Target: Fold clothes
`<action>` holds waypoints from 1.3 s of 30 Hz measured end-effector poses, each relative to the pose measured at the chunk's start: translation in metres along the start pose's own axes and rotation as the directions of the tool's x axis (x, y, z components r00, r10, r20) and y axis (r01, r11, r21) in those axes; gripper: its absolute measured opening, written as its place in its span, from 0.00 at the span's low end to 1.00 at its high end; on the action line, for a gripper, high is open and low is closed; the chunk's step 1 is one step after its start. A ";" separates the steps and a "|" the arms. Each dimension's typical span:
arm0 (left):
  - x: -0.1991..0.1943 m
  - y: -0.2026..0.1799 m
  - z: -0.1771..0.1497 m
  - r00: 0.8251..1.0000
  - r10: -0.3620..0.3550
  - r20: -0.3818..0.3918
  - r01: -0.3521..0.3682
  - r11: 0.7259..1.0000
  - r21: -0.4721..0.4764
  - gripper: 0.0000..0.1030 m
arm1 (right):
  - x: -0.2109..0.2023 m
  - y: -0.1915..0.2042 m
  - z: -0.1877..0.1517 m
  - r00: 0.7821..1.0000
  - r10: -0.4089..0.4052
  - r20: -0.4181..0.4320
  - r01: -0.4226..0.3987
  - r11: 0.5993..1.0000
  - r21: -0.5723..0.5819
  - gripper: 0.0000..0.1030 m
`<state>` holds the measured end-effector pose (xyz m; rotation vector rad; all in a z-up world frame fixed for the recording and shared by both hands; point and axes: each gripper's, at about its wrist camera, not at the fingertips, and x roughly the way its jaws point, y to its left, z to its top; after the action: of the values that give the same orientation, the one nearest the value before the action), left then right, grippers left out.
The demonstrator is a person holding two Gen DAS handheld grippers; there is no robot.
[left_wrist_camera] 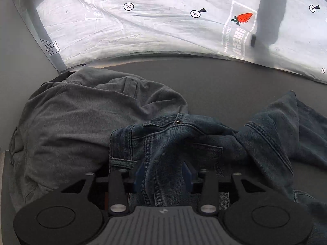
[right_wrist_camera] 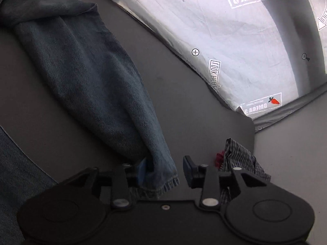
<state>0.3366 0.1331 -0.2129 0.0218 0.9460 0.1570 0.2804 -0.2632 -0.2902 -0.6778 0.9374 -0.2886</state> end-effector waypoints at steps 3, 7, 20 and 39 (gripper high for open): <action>0.000 -0.005 -0.003 0.996 -0.088 -0.013 0.088 0.995 -0.047 0.46 | 0.002 -0.002 0.002 0.999 0.032 -0.031 -0.030 0.997 0.072 0.44; 0.013 -0.031 -0.008 0.991 -0.121 -0.049 0.121 0.993 -0.011 0.46 | 0.015 -0.008 0.006 0.999 -0.016 -0.048 0.019 0.998 0.057 0.51; 0.045 -0.077 -0.021 0.980 -0.177 -0.090 0.176 0.984 -0.017 0.46 | 0.032 -0.028 0.035 0.955 -0.199 0.220 0.252 0.936 -0.247 0.11; 0.046 -0.069 -0.011 0.988 -0.140 -0.065 0.137 0.989 -0.055 0.46 | 0.037 -0.054 -0.032 0.999 -0.042 -0.033 0.045 0.993 0.108 0.45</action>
<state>0.3631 0.0708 -0.2623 -0.0963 1.0081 0.0532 0.2787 -0.3355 -0.2921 -0.5958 0.9297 -0.3866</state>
